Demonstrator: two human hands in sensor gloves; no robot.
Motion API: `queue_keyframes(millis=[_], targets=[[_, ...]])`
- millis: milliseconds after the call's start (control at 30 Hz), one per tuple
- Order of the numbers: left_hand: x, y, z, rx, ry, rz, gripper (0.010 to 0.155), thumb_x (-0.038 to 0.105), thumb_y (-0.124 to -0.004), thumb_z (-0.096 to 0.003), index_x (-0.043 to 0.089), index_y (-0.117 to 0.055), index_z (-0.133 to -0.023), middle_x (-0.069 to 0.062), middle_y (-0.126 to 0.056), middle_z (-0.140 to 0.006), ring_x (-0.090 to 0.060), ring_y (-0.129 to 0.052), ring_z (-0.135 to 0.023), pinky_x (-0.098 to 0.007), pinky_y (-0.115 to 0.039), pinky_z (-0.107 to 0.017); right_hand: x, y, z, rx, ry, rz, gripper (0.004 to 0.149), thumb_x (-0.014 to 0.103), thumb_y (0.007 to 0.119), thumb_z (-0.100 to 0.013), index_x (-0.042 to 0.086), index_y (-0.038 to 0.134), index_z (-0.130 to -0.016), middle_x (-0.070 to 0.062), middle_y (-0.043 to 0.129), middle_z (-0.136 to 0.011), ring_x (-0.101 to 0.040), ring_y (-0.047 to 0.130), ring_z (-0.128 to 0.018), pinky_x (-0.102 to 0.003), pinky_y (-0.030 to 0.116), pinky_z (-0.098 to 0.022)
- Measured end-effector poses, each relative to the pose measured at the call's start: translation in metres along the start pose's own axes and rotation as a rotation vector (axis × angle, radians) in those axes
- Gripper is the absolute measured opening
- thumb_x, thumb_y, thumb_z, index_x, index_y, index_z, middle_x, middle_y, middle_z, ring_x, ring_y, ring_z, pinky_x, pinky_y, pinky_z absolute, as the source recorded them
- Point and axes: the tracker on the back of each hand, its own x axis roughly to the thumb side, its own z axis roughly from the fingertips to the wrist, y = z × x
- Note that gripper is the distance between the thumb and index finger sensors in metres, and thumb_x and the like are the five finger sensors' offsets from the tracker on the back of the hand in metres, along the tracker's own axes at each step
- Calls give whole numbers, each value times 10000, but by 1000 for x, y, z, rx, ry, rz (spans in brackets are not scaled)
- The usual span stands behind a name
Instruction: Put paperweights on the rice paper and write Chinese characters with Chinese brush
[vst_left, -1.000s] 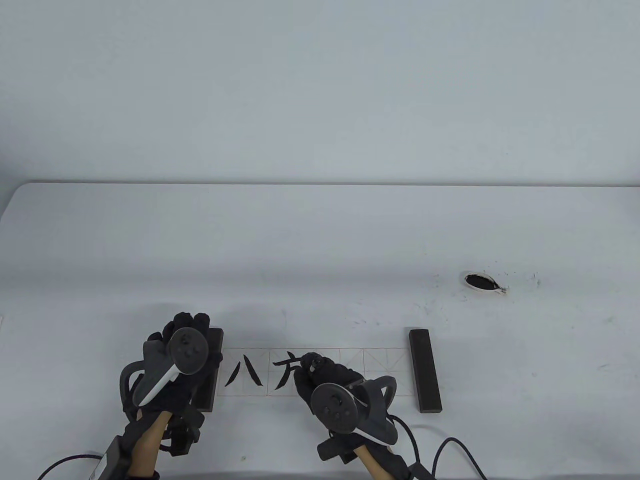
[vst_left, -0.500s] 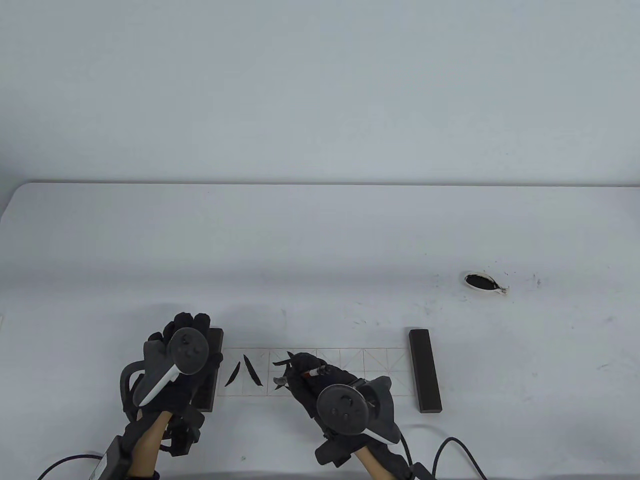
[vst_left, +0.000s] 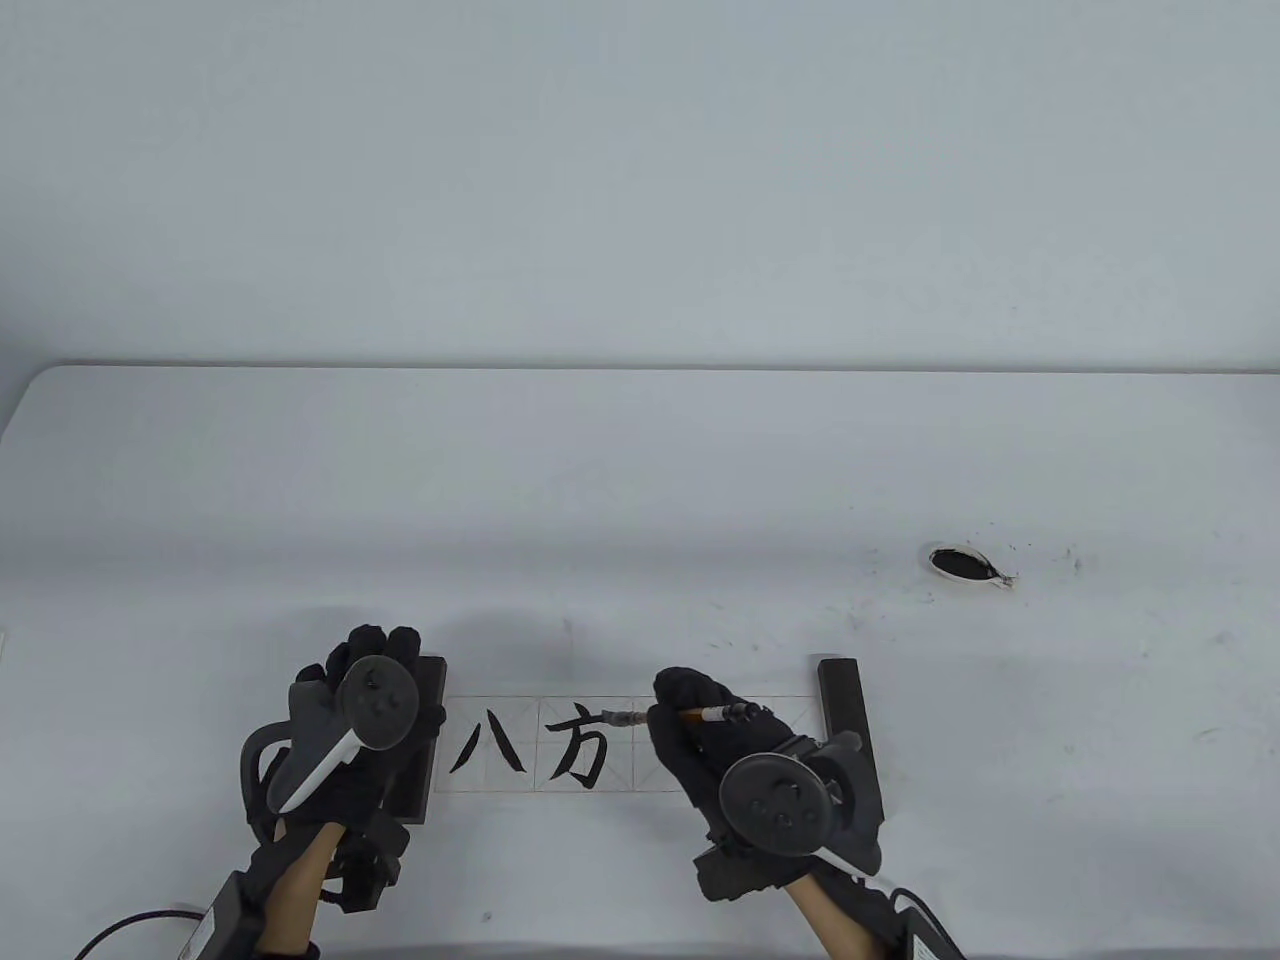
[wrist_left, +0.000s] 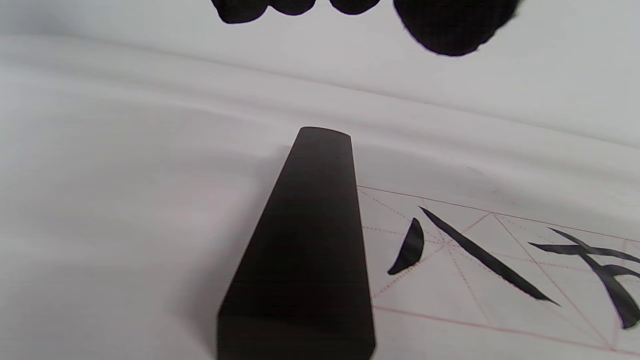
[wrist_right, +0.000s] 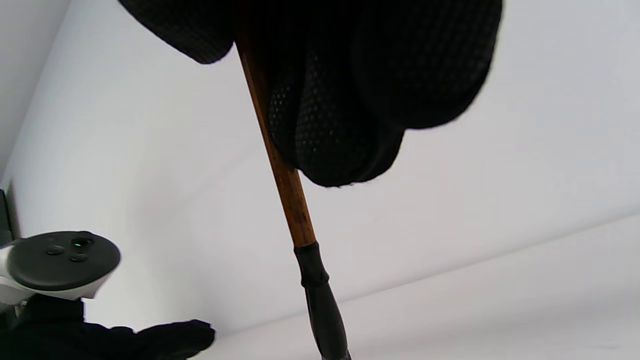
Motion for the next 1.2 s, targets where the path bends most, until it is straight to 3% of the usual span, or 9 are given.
queue_keyframes(millis=[300,867,1200], targets=[[2,-1,0,7,-12,-11,829,547,-598,-516,346,-177,-1202,-74,-181,-1286,-368,-298,-1214,-524,-177,-864,-43,14,18,12,73,6,431,373,667,-557,58,767,-833,-145,972,-645,-233,1021,-438,-318,873,-289],[4,-3,0,-4,-21,-19,826,545,-600,-516,343,-189,-1204,-77,-190,-1286,-372,-303,-1213,-525,-182,-863,-48,25,17,99,95,15,438,368,667,-561,57,751,-858,-151,958,-688,-246,1015,-488,-336,872,-326],[4,-4,0,-6,-20,-18,825,545,-600,-516,342,-197,-1206,-80,-191,-1286,-373,-305,-1212,-526,-184,-862,-52,18,19,41,155,117,433,362,673,-558,48,768,-841,-156,969,-661,-249,1019,-456,-333,873,-302]])
